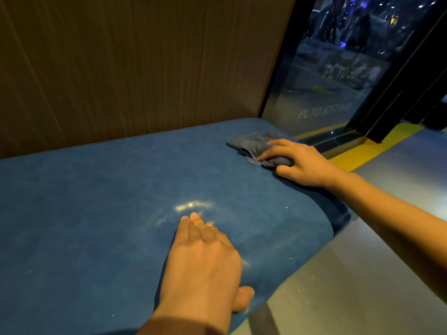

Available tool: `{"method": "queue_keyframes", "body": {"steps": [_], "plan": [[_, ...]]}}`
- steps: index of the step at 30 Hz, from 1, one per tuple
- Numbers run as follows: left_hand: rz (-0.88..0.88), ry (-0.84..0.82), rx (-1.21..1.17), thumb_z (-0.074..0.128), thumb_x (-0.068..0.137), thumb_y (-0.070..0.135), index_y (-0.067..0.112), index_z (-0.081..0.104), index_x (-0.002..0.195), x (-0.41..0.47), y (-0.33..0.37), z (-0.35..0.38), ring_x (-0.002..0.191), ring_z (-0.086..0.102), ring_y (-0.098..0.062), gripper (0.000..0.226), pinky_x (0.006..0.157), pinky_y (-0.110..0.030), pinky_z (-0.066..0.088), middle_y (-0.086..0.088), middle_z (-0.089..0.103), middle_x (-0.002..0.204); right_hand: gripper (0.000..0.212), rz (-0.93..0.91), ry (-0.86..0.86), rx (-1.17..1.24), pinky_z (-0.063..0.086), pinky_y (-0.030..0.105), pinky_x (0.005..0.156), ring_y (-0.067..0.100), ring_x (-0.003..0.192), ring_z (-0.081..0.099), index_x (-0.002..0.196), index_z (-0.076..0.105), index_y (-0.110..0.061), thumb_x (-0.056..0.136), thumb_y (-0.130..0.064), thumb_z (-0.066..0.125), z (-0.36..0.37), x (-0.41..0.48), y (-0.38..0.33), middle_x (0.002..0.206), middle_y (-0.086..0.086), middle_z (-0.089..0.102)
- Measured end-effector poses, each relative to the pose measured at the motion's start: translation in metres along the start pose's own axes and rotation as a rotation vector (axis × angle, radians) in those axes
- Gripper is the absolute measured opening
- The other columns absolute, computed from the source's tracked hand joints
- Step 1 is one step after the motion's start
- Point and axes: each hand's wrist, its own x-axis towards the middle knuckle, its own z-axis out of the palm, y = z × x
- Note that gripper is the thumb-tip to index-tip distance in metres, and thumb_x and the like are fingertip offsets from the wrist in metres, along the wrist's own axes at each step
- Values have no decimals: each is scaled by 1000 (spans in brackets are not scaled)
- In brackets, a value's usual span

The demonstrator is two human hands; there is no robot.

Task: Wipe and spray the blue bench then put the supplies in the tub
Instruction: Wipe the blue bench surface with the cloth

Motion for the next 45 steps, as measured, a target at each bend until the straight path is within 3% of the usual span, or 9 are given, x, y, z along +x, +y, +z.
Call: {"method": "queue_keyframes", "body": {"steps": [5,10,15,20,25,33,37,41,45], "plan": [[-18,-30,30,43,86,59,-13,2,146,-5,-1,-1,146,5,-42,101,119,-44,-1,-38,-1,153,62,132,110,4,44,47,96,29,128,50,111,68,-23,64,-44,33,-3,-61,13,138,8,54],[-20,2,28,40,87,60,-9,10,147,-11,-3,-3,147,8,-39,97,120,-42,3,-32,7,156,65,293,264,10,43,33,82,27,121,54,106,69,-23,61,-47,28,4,-81,5,133,4,59],[-31,32,33,41,84,64,-4,18,146,-10,-2,-1,146,15,-36,95,120,-40,5,-28,14,156,47,172,308,9,45,41,81,28,108,61,95,72,-23,67,-36,37,20,-99,-30,115,6,67],[-35,52,60,37,84,68,-2,21,146,-13,-4,-1,145,18,-34,95,120,-39,8,-23,20,155,33,116,383,100,28,45,96,18,122,42,95,65,-32,70,-28,43,39,-129,-55,120,6,64],[-39,26,-53,30,83,71,-2,-2,149,-18,-7,3,149,-6,-35,104,121,-43,-6,-25,-5,158,38,286,498,130,25,56,105,32,127,51,91,72,-23,71,-31,41,55,-130,-81,120,5,65],[-29,115,-246,34,72,80,11,-42,126,-77,-44,34,127,-47,-20,116,117,-44,-17,-1,-57,128,28,311,719,306,15,50,111,20,129,42,89,65,-33,71,-26,45,84,-134,-141,117,-2,64],[-25,233,-119,4,53,96,6,5,151,-95,-75,75,148,-17,-18,133,117,-37,-7,-4,-16,160,29,310,798,382,14,51,114,16,130,41,91,60,-37,68,-27,46,94,-134,-173,120,-13,58],[-9,287,-81,34,30,88,10,-1,151,-95,-76,86,148,-1,-27,149,118,-37,-11,-14,26,153,27,306,845,399,12,46,117,18,131,43,86,64,-35,67,-25,49,103,-134,-193,119,-12,60],[-47,305,-147,51,12,78,14,-5,151,-94,-72,80,116,39,-30,163,118,-37,-11,-12,43,130,31,136,776,249,13,49,115,22,129,43,96,61,-34,67,-26,54,100,-140,-174,121,0,63]]}}
